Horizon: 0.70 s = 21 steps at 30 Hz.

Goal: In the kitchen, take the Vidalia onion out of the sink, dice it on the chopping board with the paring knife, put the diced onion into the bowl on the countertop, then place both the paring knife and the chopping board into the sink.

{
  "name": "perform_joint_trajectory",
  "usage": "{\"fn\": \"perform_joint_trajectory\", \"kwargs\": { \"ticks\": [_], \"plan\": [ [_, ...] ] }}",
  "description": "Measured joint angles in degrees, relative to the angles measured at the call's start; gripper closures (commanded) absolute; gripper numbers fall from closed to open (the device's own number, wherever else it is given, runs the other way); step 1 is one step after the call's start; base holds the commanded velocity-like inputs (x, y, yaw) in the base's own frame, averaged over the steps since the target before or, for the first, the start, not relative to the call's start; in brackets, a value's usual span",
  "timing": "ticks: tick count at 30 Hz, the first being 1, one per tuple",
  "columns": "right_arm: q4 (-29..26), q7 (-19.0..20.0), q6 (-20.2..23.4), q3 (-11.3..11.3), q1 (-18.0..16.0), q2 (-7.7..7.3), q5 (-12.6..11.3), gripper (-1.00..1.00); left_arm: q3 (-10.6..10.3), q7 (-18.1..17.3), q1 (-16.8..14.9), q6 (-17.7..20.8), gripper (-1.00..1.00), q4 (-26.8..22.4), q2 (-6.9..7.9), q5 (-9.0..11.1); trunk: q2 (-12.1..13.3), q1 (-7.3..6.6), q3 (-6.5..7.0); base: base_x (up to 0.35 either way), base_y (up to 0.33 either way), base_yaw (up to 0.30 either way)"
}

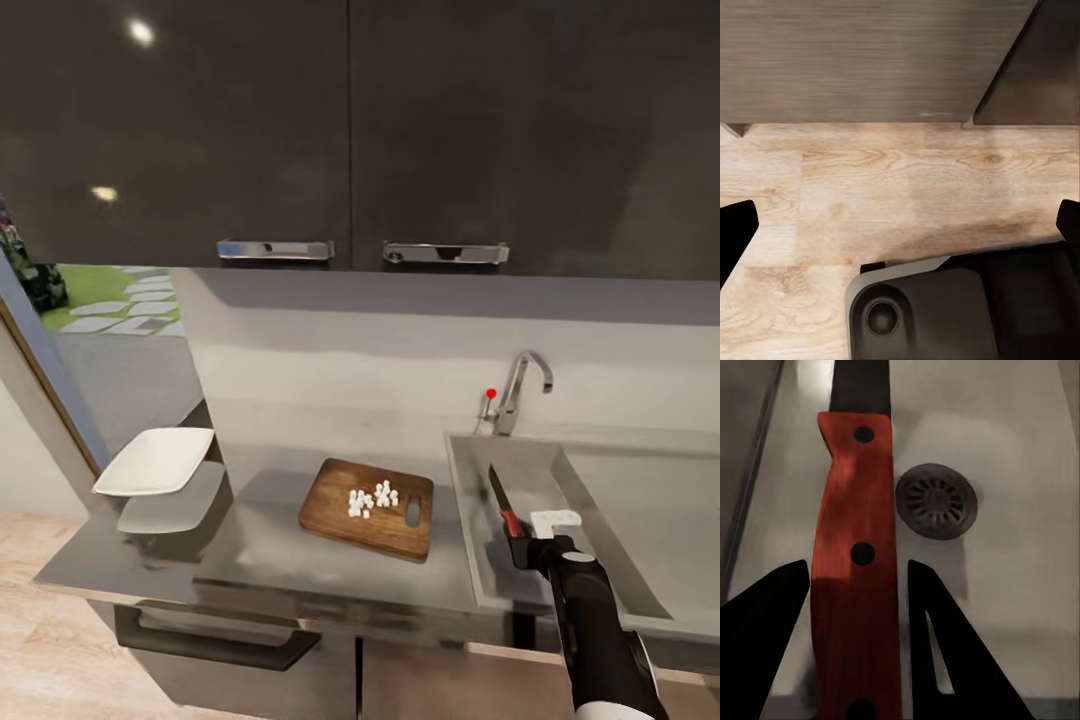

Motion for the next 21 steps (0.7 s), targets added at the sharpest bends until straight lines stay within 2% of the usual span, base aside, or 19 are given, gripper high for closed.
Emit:
{"fn": "perform_joint_trajectory", "kwargs": {
  "ticks": [5, 21],
  "plan": [
    [0.32, -0.25, -0.06, 0.06, 0.00, -0.02, -0.02, 1.00, 0.01, 0.00, 0.00, 0.00, -1.00, -0.01, 0.00, 0.00, 0.00, 0.02, -0.47, 0.135, -0.040, 0.000],
    [3.11, -0.24, -0.24, 0.18, 0.00, 0.01, -0.02, 1.00, -0.06, 0.00, 0.00, -0.50, -1.00, -0.41, 0.07, 0.00, 0.00, 0.02, -1.96, 0.003, -0.001, 0.000]
  ]
}}
